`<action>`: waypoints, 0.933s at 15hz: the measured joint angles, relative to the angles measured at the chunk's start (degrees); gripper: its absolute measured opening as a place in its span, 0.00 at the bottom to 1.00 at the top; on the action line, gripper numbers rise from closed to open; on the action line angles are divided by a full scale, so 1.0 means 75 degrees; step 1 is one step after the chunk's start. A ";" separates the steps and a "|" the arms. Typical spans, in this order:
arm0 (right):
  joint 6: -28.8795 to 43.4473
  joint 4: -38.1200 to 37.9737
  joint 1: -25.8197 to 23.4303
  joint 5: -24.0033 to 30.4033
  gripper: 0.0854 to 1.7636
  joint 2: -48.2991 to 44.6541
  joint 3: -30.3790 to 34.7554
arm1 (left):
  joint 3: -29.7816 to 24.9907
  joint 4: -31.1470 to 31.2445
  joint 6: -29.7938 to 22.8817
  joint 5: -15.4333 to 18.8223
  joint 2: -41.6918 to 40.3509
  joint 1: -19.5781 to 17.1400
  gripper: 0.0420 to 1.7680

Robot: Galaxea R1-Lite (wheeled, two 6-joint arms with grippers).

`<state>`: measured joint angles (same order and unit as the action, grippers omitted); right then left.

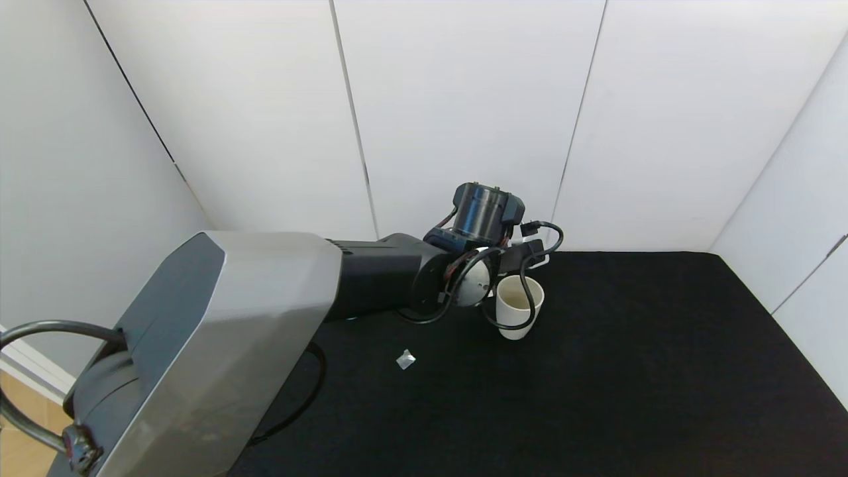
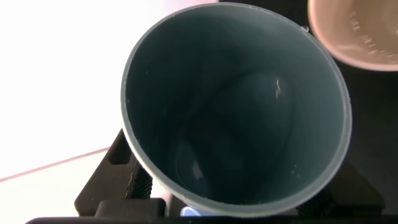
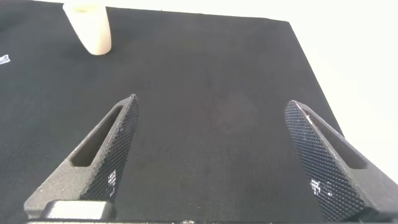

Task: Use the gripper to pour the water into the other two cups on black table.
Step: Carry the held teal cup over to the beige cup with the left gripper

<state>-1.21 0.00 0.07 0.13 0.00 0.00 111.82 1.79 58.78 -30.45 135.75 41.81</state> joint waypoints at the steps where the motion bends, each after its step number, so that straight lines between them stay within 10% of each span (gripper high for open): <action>1: 0.0000 0.0000 0.0000 0.0000 0.97 0.0000 0.0000 | 0.0011 -0.0020 0.0185 -0.0055 0.0018 0.0000 0.67; 14: -0.0003 0.0000 0.0000 0.0003 0.97 0.0000 0.0000 | 0.0099 -0.0753 0.2085 -0.0655 0.0283 0.0132 0.67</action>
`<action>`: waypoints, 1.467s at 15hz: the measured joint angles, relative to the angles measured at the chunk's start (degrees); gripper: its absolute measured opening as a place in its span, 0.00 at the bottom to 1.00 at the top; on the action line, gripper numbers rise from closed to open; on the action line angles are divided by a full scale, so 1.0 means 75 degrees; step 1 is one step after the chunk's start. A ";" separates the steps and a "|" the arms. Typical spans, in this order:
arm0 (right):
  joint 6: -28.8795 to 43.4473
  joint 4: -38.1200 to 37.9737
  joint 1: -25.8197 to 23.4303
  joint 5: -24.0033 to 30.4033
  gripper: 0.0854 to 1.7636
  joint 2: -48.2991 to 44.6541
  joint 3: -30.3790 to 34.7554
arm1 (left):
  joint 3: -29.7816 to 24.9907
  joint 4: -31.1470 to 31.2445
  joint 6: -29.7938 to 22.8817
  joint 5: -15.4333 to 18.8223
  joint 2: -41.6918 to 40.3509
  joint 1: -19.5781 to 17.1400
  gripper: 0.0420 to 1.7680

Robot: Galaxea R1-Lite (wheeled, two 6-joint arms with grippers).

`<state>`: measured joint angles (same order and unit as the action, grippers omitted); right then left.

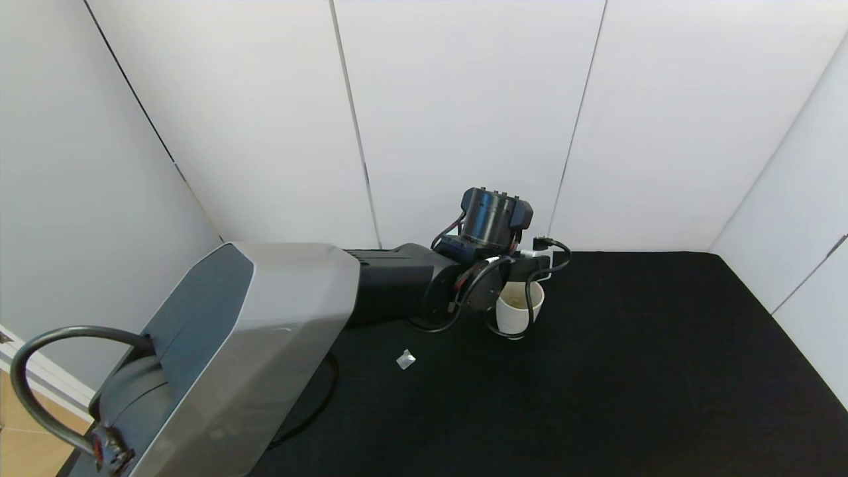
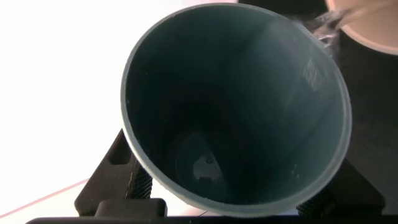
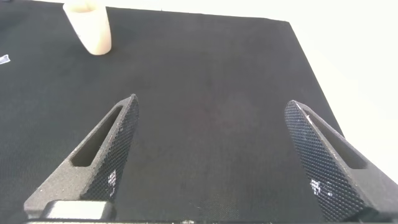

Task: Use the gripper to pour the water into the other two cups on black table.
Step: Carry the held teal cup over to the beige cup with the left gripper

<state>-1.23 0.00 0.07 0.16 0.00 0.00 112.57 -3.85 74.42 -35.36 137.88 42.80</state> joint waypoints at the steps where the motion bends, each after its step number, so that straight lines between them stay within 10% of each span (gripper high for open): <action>1: 0.0003 0.0000 0.0000 0.0000 0.97 0.0000 0.0000 | 0.0003 -0.0202 0.0114 -0.0124 0.0054 0.0029 0.67; 22: 0.0003 0.0000 0.0000 0.0000 0.97 0.0000 0.0000 | -0.0041 -0.1250 0.0621 -0.0466 0.0390 0.0206 0.67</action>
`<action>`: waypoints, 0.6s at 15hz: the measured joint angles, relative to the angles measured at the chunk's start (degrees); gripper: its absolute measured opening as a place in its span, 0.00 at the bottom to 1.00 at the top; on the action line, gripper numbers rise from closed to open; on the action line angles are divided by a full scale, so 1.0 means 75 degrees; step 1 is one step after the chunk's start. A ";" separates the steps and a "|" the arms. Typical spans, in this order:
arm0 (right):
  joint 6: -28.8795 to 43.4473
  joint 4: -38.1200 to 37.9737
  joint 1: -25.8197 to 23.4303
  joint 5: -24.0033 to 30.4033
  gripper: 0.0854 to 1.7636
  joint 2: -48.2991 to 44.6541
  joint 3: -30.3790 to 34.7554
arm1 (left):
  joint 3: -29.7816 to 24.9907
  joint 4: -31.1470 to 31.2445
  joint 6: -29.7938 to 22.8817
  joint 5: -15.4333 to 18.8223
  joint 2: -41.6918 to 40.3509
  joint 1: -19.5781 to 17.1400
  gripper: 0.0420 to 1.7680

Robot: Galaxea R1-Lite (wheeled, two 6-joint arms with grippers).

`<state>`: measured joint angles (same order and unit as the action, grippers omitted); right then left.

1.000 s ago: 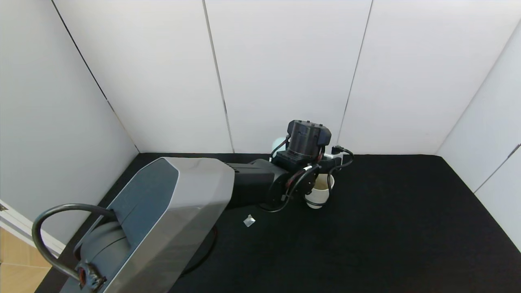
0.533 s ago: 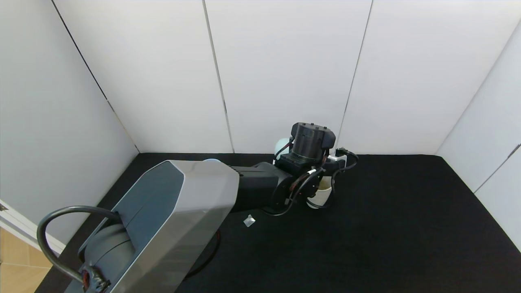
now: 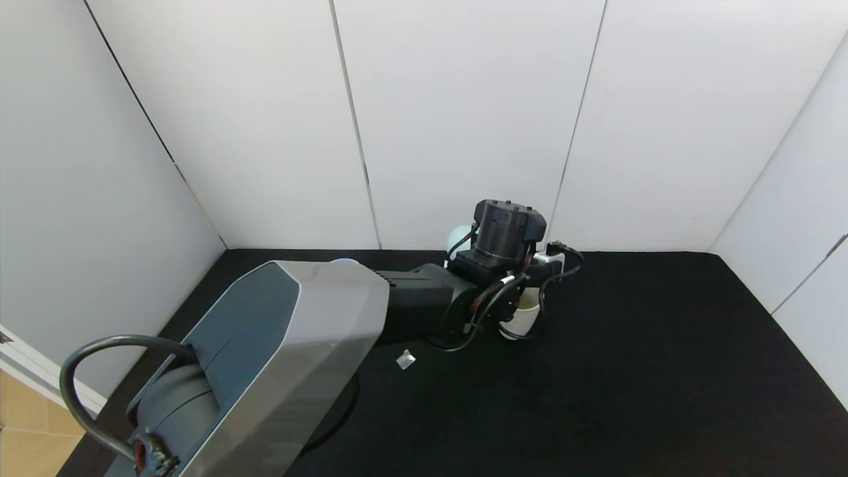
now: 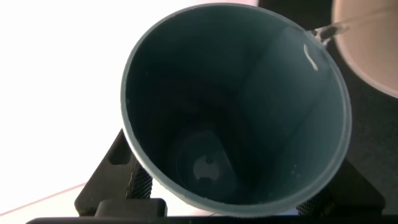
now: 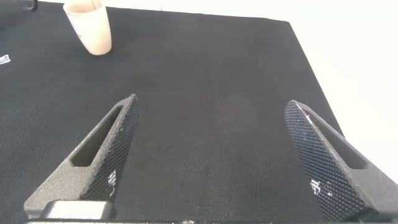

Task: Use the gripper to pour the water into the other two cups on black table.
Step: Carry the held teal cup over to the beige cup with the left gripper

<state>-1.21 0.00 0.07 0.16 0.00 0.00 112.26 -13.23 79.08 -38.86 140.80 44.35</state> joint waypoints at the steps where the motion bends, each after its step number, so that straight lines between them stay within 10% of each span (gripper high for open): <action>1: 0.0000 0.0000 0.0000 0.0000 0.97 0.0000 0.0000 | -0.0026 0.0044 -0.0020 0.0026 -0.0008 -0.0008 0.67; 9: 0.0000 0.0000 0.0000 0.0000 0.97 0.0000 0.0000 | -0.0239 0.0504 -0.1066 0.0390 -0.0206 -0.0159 0.67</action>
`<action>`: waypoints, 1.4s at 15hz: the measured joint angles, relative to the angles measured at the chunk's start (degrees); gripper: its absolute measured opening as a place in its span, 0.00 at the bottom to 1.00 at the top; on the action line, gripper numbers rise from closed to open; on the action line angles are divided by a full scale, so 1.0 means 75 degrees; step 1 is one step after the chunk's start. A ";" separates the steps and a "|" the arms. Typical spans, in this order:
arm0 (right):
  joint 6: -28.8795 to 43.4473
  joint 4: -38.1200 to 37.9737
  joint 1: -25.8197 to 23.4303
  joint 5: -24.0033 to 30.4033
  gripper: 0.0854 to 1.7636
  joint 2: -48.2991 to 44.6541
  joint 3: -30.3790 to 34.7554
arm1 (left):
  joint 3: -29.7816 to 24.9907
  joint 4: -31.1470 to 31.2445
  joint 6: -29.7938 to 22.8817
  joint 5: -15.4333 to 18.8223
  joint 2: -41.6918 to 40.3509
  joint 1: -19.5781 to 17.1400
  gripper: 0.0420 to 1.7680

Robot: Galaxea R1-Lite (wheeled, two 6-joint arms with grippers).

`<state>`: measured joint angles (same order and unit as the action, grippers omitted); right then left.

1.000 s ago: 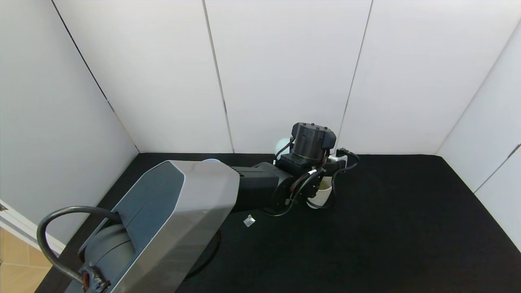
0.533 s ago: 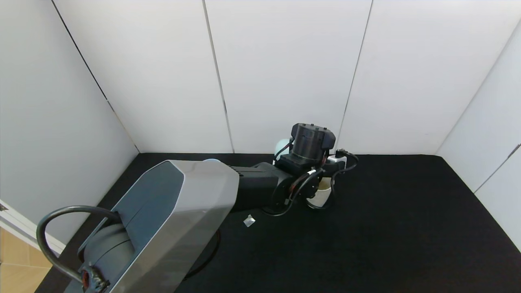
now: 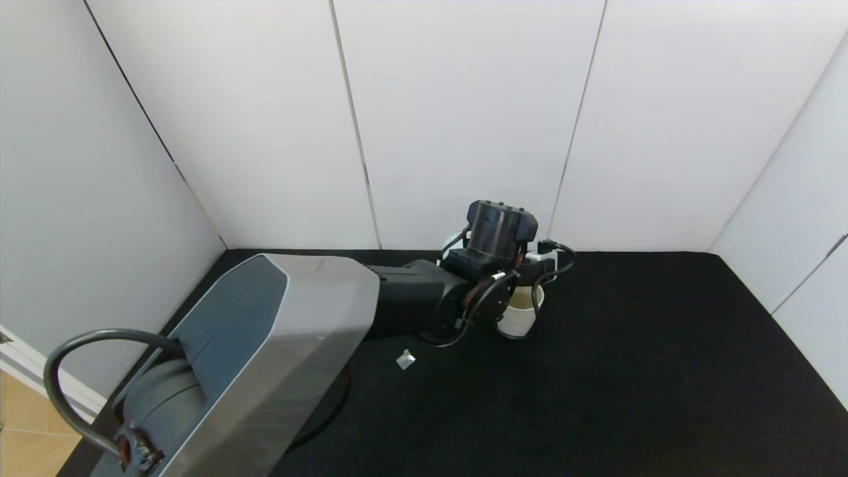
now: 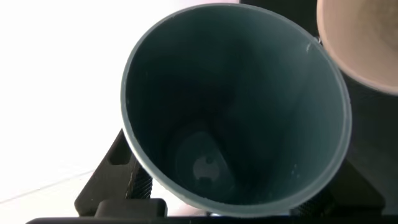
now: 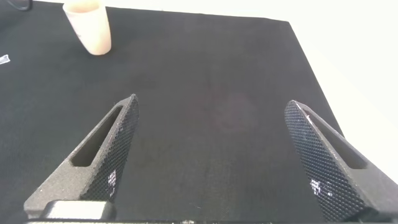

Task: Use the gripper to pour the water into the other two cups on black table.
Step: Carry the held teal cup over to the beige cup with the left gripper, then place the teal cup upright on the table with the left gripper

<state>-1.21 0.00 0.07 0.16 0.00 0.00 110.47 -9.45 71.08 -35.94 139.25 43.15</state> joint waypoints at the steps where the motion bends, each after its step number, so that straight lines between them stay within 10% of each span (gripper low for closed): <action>1: 0.0003 0.0000 0.0000 0.0000 0.97 0.0000 0.0000 | -0.0117 0.0081 -0.0276 0.0070 -0.0093 -0.0021 0.67; 15: 0.0003 0.0000 -0.0010 0.0000 0.97 0.0000 0.0000 | -0.3704 -0.0052 -0.4701 0.1739 -0.2397 -0.1330 0.67; 21: 0.0000 0.0000 -0.0010 -0.0003 0.97 0.0000 0.0000 | -0.6438 -0.2224 -0.5593 0.2882 -0.3555 -0.2516 0.67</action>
<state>-1.21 0.00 0.00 0.13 0.00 0.00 62.18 -26.12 29.14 -14.32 112.59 24.28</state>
